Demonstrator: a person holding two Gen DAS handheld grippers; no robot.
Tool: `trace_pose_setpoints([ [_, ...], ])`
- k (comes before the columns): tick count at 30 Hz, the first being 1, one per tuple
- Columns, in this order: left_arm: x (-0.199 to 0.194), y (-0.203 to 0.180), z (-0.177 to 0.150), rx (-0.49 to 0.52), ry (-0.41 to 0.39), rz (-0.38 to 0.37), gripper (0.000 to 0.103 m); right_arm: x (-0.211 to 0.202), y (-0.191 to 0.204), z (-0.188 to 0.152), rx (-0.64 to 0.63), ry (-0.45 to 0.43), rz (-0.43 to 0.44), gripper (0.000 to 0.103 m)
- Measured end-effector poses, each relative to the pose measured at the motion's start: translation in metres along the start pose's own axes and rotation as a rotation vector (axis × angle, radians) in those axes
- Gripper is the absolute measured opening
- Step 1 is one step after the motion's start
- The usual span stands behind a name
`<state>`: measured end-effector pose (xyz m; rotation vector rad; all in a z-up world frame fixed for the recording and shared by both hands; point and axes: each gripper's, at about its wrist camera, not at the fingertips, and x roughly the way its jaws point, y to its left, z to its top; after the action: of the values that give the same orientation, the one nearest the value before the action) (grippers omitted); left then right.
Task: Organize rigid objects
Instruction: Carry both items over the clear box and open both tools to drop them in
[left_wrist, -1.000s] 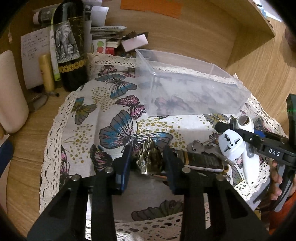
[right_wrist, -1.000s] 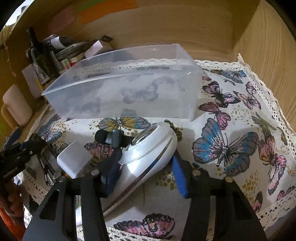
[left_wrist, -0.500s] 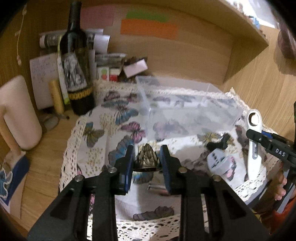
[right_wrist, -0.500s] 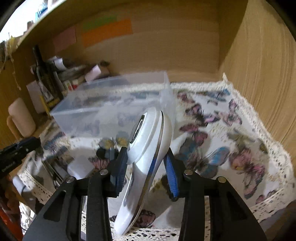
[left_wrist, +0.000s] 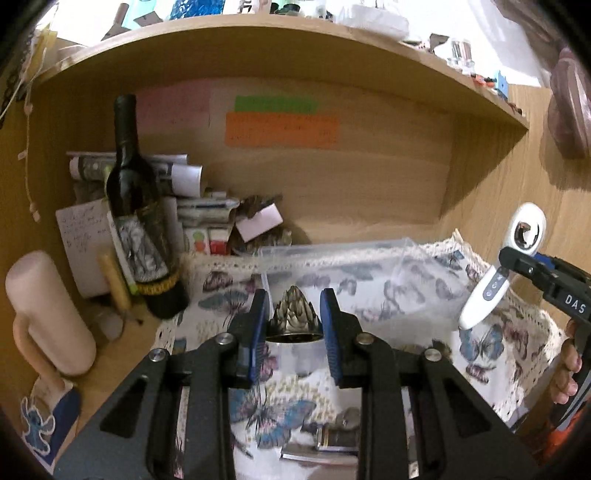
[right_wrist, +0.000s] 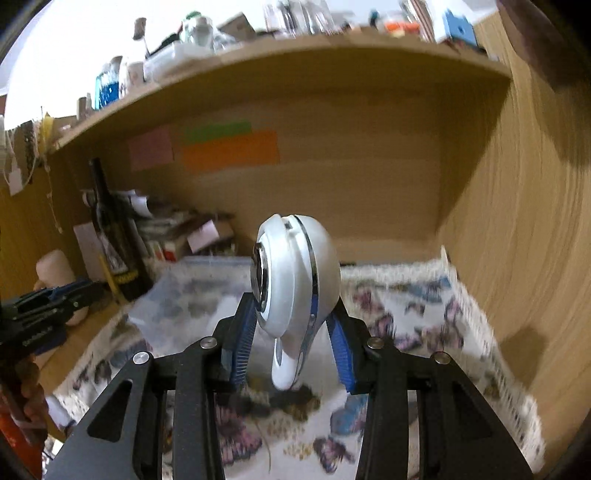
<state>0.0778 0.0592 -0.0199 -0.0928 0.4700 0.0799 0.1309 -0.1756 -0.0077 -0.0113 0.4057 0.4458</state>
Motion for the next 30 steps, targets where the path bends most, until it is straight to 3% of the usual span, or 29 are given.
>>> trace_pose_setpoints([
  [8, 0.024, -0.001, 0.024, 0.021, 0.002, 0.009, 0.028, 0.019, 0.008, 0.025, -0.051, -0.038, 0.007, 0.035],
  [14, 0.060, -0.005, 0.025, 0.043, 0.067, 0.011, 0.028, 0.066, 0.016, 0.022, -0.048, 0.063, 0.074, 0.035],
  [20, 0.106, -0.008, 0.015, 0.057, 0.185, -0.020, 0.028, 0.111, 0.021, 0.010, -0.003, 0.206, 0.178, 0.035],
  [25, 0.130, -0.013, 0.008, 0.070, 0.254, -0.024, 0.028, 0.136, 0.017, 0.004, 0.004, 0.280, 0.161, 0.035],
  [30, 0.138, -0.015, 0.005, 0.075, 0.270, -0.021, 0.028, 0.155, 0.012, -0.001, -0.004, 0.330, 0.079, 0.035],
])
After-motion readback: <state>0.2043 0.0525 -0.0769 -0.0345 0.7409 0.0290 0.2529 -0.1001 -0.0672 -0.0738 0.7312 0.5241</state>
